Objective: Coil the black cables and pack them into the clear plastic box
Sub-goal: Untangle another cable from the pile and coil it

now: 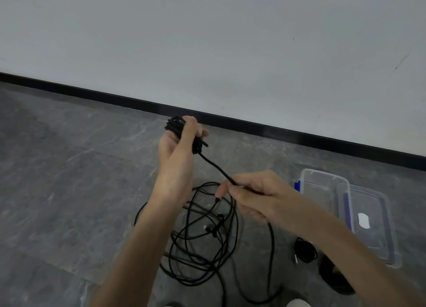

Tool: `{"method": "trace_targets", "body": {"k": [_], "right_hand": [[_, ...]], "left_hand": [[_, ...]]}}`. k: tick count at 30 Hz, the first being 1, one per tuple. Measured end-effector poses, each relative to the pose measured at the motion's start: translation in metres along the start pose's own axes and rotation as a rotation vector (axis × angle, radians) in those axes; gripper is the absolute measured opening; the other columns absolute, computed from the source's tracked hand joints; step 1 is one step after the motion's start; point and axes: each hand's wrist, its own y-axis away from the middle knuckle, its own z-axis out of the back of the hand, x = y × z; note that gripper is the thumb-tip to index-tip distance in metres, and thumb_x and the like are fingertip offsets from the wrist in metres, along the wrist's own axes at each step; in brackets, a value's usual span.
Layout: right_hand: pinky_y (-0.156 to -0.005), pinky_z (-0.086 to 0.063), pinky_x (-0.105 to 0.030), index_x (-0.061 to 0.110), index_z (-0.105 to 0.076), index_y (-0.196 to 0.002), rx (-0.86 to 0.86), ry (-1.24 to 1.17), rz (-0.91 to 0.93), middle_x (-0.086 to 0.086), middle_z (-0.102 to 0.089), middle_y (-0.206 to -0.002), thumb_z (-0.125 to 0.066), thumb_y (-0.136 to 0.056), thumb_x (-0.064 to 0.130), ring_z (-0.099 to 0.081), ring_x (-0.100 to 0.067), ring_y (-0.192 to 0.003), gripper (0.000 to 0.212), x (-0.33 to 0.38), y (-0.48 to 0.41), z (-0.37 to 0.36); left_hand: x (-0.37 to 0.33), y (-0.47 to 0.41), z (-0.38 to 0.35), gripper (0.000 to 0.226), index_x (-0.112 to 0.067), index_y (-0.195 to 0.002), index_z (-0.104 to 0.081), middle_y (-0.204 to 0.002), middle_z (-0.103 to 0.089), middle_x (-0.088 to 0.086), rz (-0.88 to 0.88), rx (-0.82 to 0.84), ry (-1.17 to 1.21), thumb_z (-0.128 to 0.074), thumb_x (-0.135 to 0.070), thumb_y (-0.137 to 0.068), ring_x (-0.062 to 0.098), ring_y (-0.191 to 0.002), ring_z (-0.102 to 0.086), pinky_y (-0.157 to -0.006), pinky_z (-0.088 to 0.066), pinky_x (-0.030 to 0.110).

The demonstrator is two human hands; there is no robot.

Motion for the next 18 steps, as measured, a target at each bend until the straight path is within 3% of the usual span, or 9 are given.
{"method": "trace_targets", "body": {"k": [4,8,14,16,18], "right_hand": [[-0.053,-0.036,-0.010,0.010,-0.071,-0.099,-0.117,0.103,0.067,0.018,-0.046,-0.047,-0.046,-0.099,0.010,-0.045,0.001,-0.047,0.025,0.005,0.003,0.004],[-0.050,-0.029,-0.015,0.017,-0.073,-0.088,-0.228,0.129,0.088,0.013,-0.040,-0.046,-0.049,-0.097,0.015,-0.036,-0.003,-0.046,0.026,0.003,0.005,0.012],[-0.048,-0.030,-0.017,0.020,-0.071,-0.076,-0.291,0.150,0.120,0.011,-0.040,-0.045,-0.050,-0.097,0.017,-0.033,-0.005,-0.045,0.030,0.001,0.005,0.015],[-0.048,-0.032,-0.027,0.018,-0.071,-0.074,-0.315,0.147,0.135,0.004,-0.044,-0.047,-0.050,-0.098,0.022,-0.035,-0.013,-0.045,0.032,0.000,0.005,0.017],[-0.049,-0.033,-0.038,0.017,-0.071,-0.074,-0.337,0.158,0.158,-0.013,-0.050,-0.052,-0.049,-0.097,0.032,-0.037,-0.027,-0.047,0.035,-0.002,0.004,0.018]], "left_hand": [[0.011,0.004,-0.004,0.016,-0.009,-0.095,-0.056,-0.083,-0.061,-0.001,-0.038,0.126,-0.376,-0.050,-0.023,-0.099,0.007,-0.082,-0.062,-0.071,-0.046,0.010],[0.022,0.004,-0.003,0.015,-0.016,-0.095,-0.057,-0.079,-0.059,-0.006,-0.081,0.285,-0.612,-0.051,-0.029,-0.099,0.008,-0.077,-0.060,-0.068,-0.048,0.020],[0.026,0.008,-0.008,0.048,-0.008,-0.083,-0.054,-0.068,-0.048,-0.002,0.038,0.439,-0.694,-0.042,-0.053,-0.096,0.012,-0.062,-0.047,-0.059,-0.041,0.029],[0.019,0.013,-0.012,0.055,-0.012,-0.077,-0.057,-0.069,-0.050,-0.001,0.095,0.525,-0.643,-0.033,-0.058,-0.097,0.011,-0.066,-0.049,-0.064,-0.041,0.025],[0.010,0.018,-0.016,0.057,-0.017,-0.069,-0.054,-0.069,-0.049,0.002,0.117,0.618,-0.597,-0.025,-0.058,-0.094,0.012,-0.066,-0.047,-0.065,-0.040,0.021]]}}
